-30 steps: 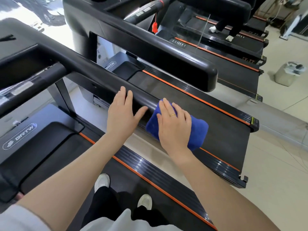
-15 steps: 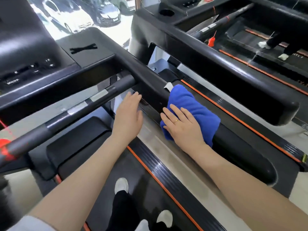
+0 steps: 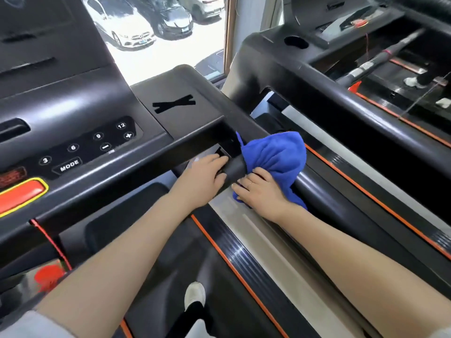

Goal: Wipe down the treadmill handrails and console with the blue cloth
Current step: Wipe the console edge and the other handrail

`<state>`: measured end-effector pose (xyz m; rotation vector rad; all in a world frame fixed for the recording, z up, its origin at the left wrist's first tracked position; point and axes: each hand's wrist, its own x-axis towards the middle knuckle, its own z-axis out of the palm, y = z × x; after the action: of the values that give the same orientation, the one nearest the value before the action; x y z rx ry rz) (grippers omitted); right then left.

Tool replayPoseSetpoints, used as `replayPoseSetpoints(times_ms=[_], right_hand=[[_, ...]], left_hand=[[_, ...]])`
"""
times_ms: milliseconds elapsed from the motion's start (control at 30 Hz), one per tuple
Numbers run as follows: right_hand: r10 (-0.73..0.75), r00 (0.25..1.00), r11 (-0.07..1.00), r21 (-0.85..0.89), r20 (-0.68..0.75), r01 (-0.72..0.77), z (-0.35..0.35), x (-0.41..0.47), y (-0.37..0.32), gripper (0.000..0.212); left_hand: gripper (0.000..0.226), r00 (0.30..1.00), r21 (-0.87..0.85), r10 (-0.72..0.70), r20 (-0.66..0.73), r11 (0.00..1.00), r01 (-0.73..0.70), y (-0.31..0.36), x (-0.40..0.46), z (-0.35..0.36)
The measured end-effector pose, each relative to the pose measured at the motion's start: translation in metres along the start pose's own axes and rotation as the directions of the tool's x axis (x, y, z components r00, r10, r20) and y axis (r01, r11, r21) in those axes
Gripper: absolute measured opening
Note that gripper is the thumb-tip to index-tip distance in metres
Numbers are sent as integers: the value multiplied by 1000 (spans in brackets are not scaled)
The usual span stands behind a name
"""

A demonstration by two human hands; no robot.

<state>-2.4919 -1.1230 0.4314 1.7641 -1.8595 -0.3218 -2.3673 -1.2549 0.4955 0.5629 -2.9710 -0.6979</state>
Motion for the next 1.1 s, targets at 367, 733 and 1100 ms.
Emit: replayPoseSetpoints(times_ms=[367, 733, 1100], right_hand=[[443, 891, 877, -254, 103, -407, -34, -84, -9, 73], [506, 846, 828, -369, 167, -422, -14, -28, -27, 60], [691, 719, 700, -316, 73, -641, -45, -130, -33, 63]], left_hand=[[59, 957, 40, 78, 281, 995, -93, 12, 38, -31], [59, 944, 149, 121, 307, 974, -173, 10, 35, -28], [60, 958, 463, 152, 242, 850, -252, 21, 19, -4]])
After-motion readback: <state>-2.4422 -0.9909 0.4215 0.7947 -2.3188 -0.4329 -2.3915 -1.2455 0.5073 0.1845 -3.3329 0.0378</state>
